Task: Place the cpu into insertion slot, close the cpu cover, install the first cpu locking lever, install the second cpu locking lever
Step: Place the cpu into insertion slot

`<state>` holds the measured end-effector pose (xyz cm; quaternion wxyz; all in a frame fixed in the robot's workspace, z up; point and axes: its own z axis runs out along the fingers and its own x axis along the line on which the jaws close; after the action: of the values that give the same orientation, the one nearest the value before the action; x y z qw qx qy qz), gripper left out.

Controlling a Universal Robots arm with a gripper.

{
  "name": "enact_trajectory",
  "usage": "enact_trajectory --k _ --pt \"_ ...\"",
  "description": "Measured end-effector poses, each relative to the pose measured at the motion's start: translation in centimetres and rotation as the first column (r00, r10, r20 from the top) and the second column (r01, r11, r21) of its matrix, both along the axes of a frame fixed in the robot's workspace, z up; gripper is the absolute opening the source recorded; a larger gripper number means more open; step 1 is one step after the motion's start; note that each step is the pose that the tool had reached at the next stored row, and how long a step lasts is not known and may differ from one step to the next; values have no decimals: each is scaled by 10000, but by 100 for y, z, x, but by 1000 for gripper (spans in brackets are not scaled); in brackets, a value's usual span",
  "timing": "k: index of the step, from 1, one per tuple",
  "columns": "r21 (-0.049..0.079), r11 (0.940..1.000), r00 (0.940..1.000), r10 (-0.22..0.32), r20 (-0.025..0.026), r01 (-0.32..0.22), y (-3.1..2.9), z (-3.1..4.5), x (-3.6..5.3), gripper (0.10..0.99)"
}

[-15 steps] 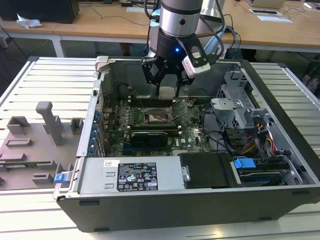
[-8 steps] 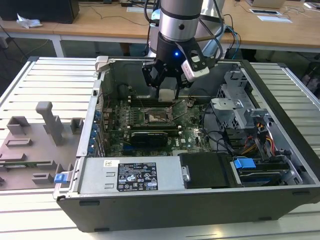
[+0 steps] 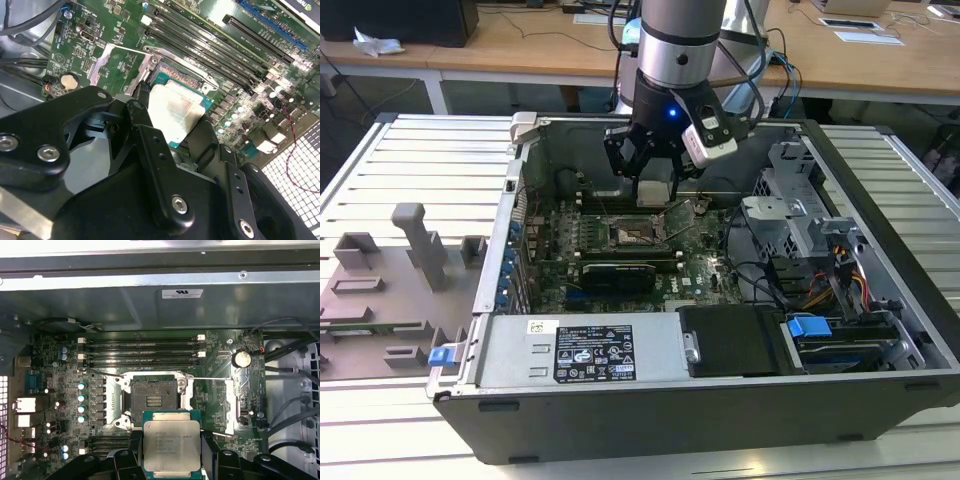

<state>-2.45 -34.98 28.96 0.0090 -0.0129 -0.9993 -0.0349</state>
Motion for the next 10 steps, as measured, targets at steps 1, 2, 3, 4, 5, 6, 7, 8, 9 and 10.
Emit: enact_trajectory --k 1,2,3,4,5,6,7,8,9,10 --pt "0 10000 10000 0 0 0 0 -11 0 545" --pt "0 10000 10000 0 0 0 0 -21 0 545" --pt "0 10000 10000 0 0 0 0 -33 0 545" --pt "0 10000 10000 0 0 0 0 -38 0 545" --pt "0 10000 10000 -1 0 1 0 -42 0 545" --pt "-1 10000 10000 0 0 0 0 -47 0 545" --pt "0 10000 10000 -1 0 1 0 -52 0 545" --pt "-1 10000 10000 0 0 0 0 -58 0 545" --pt "0 10000 10000 0 0 0 0 -63 0 545" --pt "0 10000 10000 0 0 0 0 -68 0 545"
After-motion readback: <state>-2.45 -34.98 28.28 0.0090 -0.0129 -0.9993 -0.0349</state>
